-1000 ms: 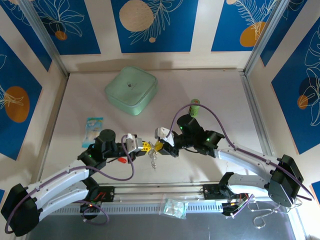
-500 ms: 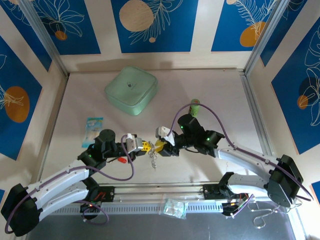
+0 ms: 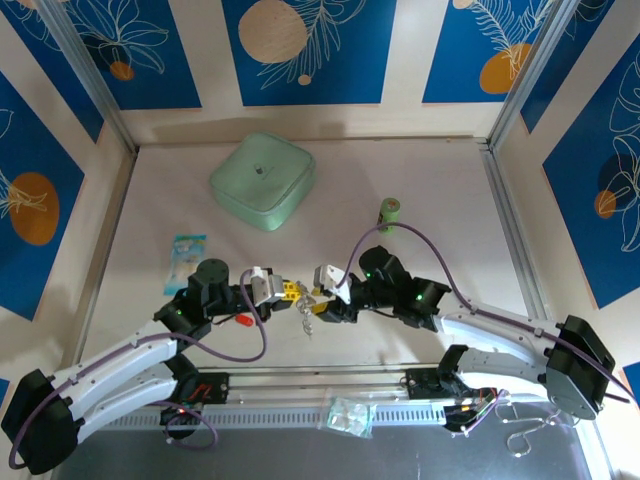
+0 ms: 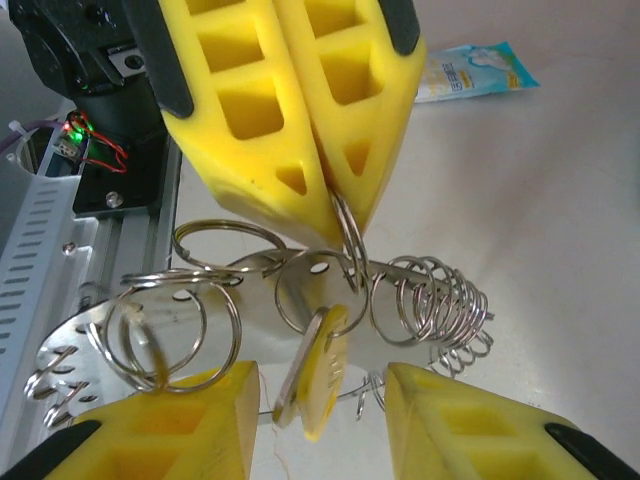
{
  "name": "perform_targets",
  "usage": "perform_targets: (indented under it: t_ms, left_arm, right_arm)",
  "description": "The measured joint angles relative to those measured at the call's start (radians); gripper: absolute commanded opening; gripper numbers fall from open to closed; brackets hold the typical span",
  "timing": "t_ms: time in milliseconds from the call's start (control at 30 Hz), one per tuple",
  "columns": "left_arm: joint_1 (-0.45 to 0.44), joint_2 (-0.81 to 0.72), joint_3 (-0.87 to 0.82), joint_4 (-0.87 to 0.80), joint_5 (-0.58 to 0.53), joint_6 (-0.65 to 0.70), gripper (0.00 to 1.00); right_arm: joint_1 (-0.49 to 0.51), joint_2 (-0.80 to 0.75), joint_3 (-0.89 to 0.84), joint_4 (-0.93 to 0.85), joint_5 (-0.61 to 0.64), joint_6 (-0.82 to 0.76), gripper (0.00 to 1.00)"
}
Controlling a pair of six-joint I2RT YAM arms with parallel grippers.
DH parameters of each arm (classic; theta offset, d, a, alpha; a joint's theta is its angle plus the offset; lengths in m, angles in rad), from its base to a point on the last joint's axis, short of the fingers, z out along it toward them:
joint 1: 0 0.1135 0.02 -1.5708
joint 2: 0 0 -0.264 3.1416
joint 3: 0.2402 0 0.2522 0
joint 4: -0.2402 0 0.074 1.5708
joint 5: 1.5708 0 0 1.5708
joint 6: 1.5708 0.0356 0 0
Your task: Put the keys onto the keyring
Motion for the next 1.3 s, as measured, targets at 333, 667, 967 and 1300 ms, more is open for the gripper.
perform_targets:
  t_ms: [333, 667, 967, 1300]
  left_arm:
    - [0.000, 0.000, 0.000, 0.001, -0.005, -0.003, 0.00]
    - [0.000, 0.000, 0.000, 0.005, -0.011, -0.004, 0.00]
    - [0.000, 0.000, 0.000, 0.005, -0.011, -0.006, 0.00]
    - [0.000, 0.001, -0.003, 0.021, -0.010, -0.006, 0.00]
  right_arm:
    - [0.005, 0.004, -0.004, 0.033, 0.018, 0.013, 0.16]
    - [0.005, 0.001, -0.003, -0.003, 0.048, -0.010, 0.05]
    - [0.005, 0.001, -0.003, -0.002, 0.048, -0.014, 0.00]
    - [0.010, 0.039, -0.002, -0.009, 0.050, -0.021, 0.00]
